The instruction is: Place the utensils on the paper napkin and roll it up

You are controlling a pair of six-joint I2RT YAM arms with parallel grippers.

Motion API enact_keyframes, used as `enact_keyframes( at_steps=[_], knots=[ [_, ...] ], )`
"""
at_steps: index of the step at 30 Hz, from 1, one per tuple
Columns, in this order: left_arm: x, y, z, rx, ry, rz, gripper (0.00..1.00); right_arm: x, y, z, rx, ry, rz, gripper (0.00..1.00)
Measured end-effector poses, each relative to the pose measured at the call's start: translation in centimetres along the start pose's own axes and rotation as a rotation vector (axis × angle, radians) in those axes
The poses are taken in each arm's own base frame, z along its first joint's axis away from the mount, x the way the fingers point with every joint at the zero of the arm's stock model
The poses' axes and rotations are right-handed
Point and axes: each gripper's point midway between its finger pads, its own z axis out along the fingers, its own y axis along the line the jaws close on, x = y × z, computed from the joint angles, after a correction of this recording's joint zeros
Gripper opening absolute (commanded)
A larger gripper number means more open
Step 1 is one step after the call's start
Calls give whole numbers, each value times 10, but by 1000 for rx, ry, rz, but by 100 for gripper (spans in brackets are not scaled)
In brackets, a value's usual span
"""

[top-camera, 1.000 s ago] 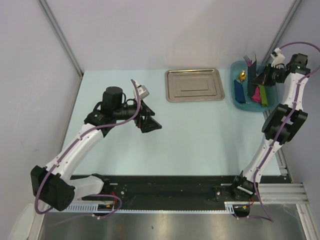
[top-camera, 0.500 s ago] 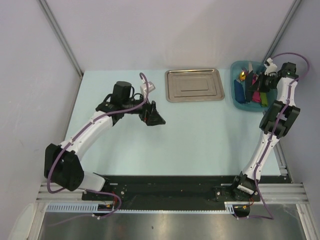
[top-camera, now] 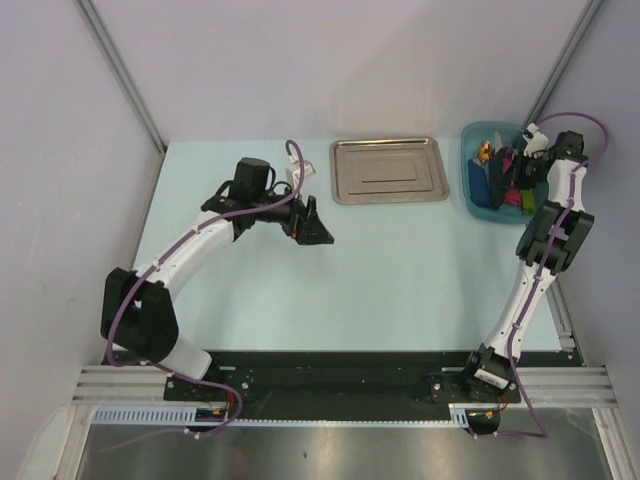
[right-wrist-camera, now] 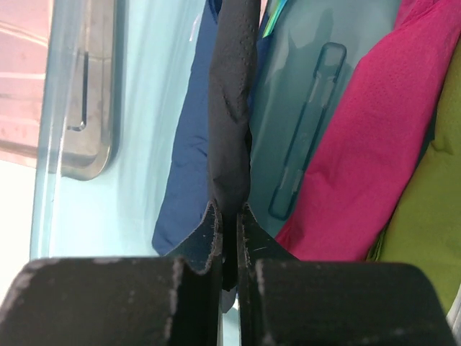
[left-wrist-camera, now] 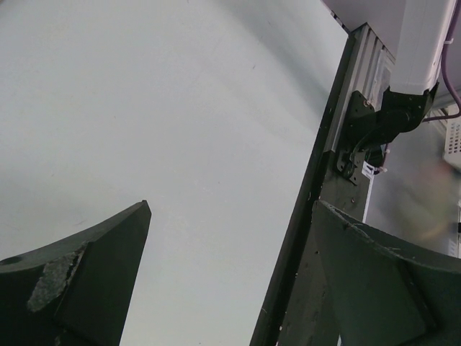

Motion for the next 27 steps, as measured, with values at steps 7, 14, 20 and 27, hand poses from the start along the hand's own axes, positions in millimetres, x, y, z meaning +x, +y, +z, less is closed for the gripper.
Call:
enact_keyframes(
  at_steps=[7, 14, 20, 27],
  knots=[
    [-5, 1, 3, 9, 2, -16, 100, -1, 1, 8, -5, -4, -11, 0],
    [-7, 6, 5, 13, 12, -37, 100, -1, 5, 17, -2, 0, -10, 0],
    [-7, 8, 4, 10, 13, -48, 100, -1, 4, 20, 3, -3, 19, 13],
    [-11, 9, 7, 17, 12, -71, 100, -3, -4, 24, 55, -3, 1, 30]
  ],
)
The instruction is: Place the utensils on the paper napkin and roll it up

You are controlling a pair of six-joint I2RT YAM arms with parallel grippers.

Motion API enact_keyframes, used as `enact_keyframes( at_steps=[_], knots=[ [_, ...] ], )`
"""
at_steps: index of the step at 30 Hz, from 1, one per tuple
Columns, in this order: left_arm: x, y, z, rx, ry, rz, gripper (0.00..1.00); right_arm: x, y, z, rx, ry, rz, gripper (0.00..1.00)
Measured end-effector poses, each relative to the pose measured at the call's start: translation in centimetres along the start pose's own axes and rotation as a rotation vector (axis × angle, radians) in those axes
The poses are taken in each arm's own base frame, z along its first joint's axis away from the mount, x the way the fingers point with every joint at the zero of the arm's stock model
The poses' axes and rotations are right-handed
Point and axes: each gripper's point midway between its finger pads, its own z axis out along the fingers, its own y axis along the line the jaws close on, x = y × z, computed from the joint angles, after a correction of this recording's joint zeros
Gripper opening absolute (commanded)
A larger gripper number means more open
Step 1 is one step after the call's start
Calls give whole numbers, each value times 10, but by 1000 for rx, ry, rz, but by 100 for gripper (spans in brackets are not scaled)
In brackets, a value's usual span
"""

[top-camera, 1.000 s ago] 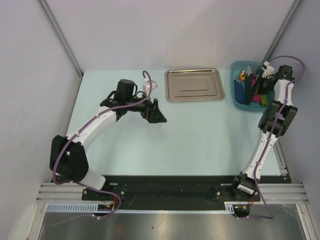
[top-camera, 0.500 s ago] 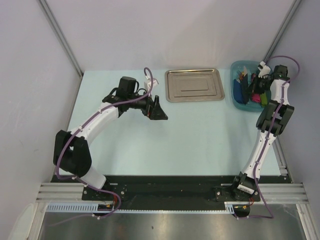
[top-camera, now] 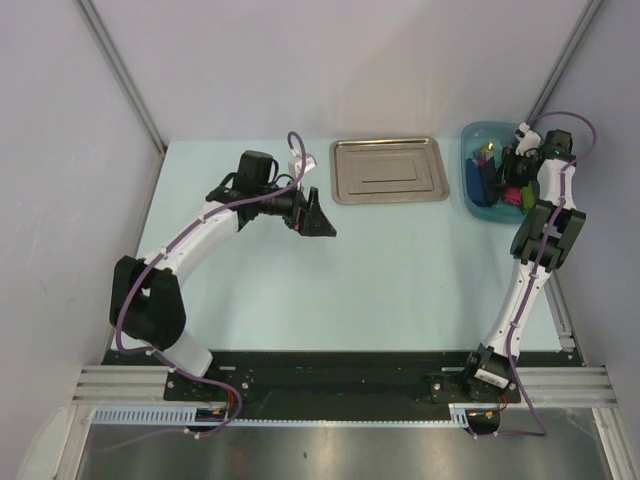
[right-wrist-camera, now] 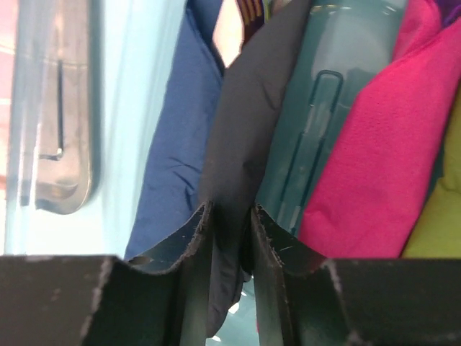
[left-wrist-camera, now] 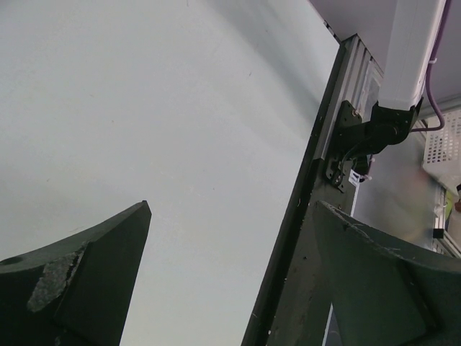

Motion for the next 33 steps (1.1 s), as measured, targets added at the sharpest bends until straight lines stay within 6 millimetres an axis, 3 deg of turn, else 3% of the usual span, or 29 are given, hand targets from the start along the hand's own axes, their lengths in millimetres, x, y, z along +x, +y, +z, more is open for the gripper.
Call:
enact_keyframes(
  at_steps=[4, 7, 14, 23, 33],
  knots=[
    [0, -1, 0, 6, 0, -9, 100, -1, -3, 1, 23, 0, -7, 34],
    [0, -2, 0, 8, 0, -14, 100, -2, -6, 1, 38, -5, -7, 45],
    [-2, -4, 0, 16, -5, -29, 100, -4, -11, 4, 62, -20, -3, 51],
    [-4, -1, 0, -5, -21, -30, 100, -9, -6, -1, 53, -45, -8, 50],
    [-10, 0, -1, -26, -42, -23, 100, -37, 14, -13, 49, -102, -77, 41]
  ],
)
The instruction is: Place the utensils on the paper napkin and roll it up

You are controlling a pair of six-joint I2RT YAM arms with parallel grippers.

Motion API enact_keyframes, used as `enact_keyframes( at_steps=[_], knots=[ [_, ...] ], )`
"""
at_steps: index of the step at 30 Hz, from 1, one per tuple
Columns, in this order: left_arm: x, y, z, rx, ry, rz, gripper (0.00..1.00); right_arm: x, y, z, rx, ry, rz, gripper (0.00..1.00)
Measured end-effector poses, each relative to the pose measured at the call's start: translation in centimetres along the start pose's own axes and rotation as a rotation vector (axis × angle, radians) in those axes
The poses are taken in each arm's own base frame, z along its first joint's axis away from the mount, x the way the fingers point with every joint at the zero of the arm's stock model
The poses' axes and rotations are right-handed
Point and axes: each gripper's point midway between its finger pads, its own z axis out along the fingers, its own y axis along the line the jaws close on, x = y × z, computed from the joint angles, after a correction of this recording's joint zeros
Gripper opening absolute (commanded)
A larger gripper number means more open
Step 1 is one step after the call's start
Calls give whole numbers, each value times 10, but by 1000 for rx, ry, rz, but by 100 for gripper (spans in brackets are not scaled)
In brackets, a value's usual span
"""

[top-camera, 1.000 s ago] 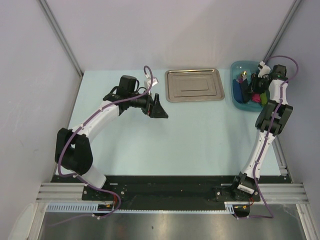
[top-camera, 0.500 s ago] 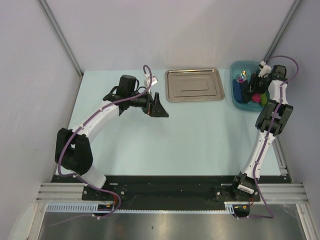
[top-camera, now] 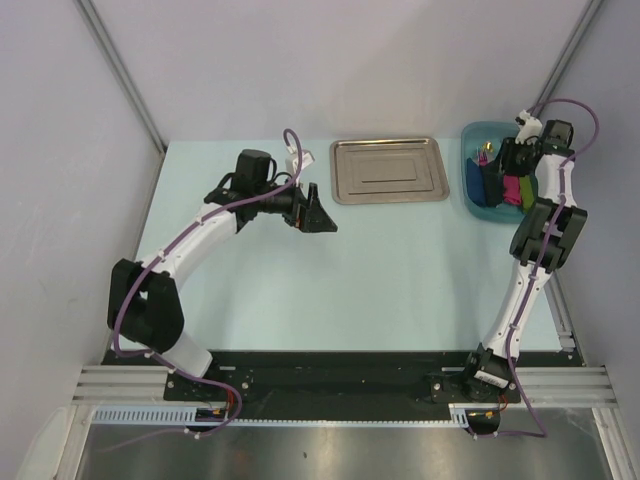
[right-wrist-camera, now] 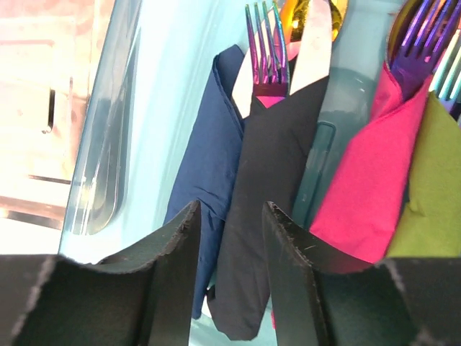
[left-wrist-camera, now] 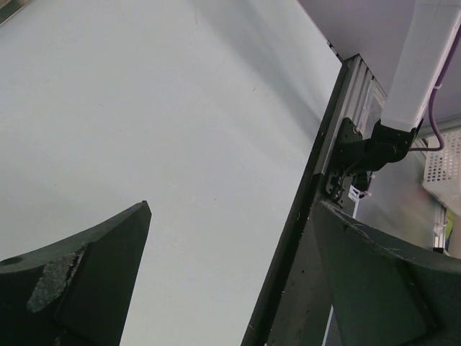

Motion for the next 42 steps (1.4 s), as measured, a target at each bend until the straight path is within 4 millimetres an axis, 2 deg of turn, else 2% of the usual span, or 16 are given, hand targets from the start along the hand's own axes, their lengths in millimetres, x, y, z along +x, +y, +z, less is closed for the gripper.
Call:
enact_keyframes(
  at_steps=[5, 13, 16, 18, 19, 23, 31, 37, 39, 42],
  knots=[
    [-1, 0, -1, -7, -4, 4, 100, 3, 0, 2, 22, 14, -1, 34],
    [-1, 0, -1, -8, -4, 3, 100, 16, -15, 5, 72, 48, 23, 35],
    [-1, 1, -2, -10, -4, 1, 100, 29, -19, 11, 77, 78, 44, 27],
    [0, 2, -2, -12, -1, -4, 100, 35, -21, 13, 81, 92, 57, 18],
    [0, 2, -3, -14, 0, -7, 100, 37, -21, 14, 82, 94, 64, 10],
    [1, 4, -3, -21, 2, -13, 100, 37, -22, 14, 86, 94, 71, 8],
    [5, 4, -7, -41, 4, -19, 100, 37, -21, 14, 85, 94, 74, 22],
    [-4, 3, -16, -80, -32, 7, 100, 34, -19, 12, 87, 87, 94, 34],
    [-9, 6, -21, -107, -51, 22, 100, 29, -17, 8, 88, 78, 99, 39],
    [-18, 14, -29, -157, -82, 39, 100, 8, -11, -6, 91, 36, 93, 50]
  ],
)
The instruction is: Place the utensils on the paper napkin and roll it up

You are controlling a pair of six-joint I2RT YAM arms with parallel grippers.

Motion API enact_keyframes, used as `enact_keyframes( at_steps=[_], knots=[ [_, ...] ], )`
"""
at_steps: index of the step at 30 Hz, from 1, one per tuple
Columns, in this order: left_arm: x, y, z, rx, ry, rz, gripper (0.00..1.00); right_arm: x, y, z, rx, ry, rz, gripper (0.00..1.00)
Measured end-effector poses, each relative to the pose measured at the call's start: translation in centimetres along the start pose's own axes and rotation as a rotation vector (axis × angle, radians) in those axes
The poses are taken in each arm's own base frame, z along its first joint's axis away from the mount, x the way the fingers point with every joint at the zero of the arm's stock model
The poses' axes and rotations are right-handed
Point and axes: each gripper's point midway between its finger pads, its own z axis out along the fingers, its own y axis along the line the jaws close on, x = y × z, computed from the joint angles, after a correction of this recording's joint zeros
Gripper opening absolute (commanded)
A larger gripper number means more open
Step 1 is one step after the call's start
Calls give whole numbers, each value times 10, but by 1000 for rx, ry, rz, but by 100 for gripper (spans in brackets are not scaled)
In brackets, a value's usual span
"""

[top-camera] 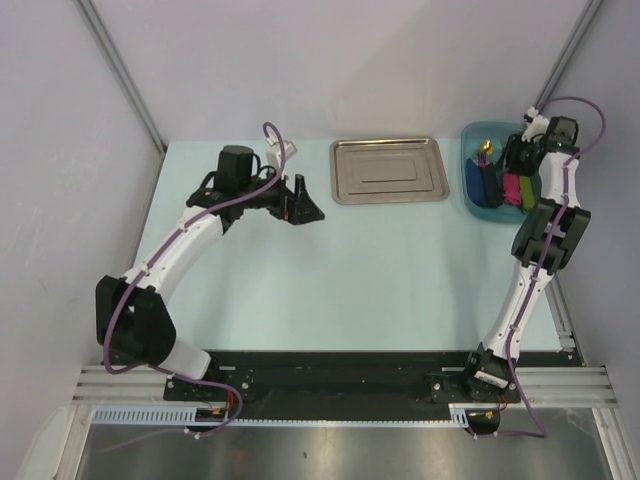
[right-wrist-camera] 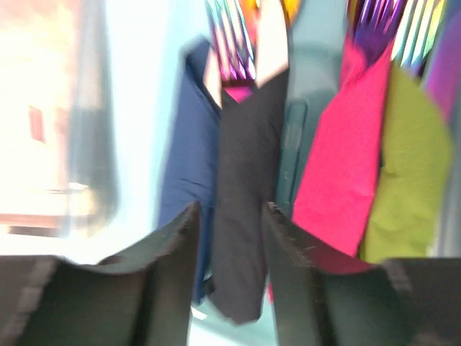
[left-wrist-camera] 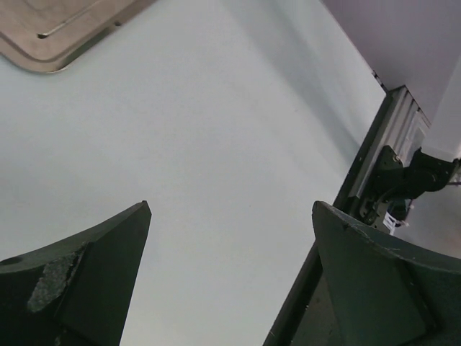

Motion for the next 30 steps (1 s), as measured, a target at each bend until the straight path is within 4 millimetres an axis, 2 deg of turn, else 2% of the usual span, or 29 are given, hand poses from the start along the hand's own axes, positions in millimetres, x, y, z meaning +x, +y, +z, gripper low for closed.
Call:
enact_keyframes(
  at_steps=[1, 3, 4, 7, 9, 11, 14, 15, 17, 18, 20, 21, 22, 23, 26, 29, 30],
  knots=[
    [-3, 3, -2, -13, -8, 1, 100, -8, 3, -7, 1, -19, -6, 58],
    [-11, 11, -7, -44, -27, 2, 100, -32, 14, -28, -6, -70, -27, 66],
    [-16, 16, -11, -62, -39, 6, 100, -41, 20, -37, -10, -92, -35, 78],
    [-32, 29, -25, -127, -67, 24, 99, -82, 48, -81, -30, -193, -81, 100],
    [-47, 36, -37, -176, -82, 42, 100, -103, 71, -109, -49, -253, -119, 100],
    [-65, 41, -48, -219, -105, 66, 100, -113, 98, -132, -77, -288, -145, 100],
    [-87, 54, -72, -295, -147, 87, 100, -115, 151, -160, -142, -318, -182, 100],
    [-92, 60, -81, -323, -158, 91, 100, -110, 173, -169, -173, -317, -189, 100],
    [-93, 73, -93, -384, -158, 92, 100, -98, 204, -177, -215, -313, -207, 100],
    [-91, 78, -98, -407, -154, 95, 100, -86, 221, -180, -239, -297, -209, 100],
    [-83, 87, -105, -454, -136, 98, 100, -53, 253, -185, -286, -256, -220, 100],
    [-74, 89, -107, -474, -125, 102, 100, -28, 270, -186, -315, -216, -222, 100],
    [-66, 89, -109, -486, -114, 102, 100, -14, 281, -188, -333, -193, -228, 100],
    [-51, 90, -112, -508, -95, 98, 100, 9, 296, -188, -355, -166, -243, 100],
    [-17, 89, -121, -556, -50, 85, 100, 67, 318, -191, -386, -90, -265, 100],
    [12, 90, -132, -617, -24, 97, 100, 123, 329, -198, -402, -30, -287, 100],
    [23, 92, -136, -642, -12, 102, 100, 134, 329, -201, -402, -20, -290, 100]
  ],
)
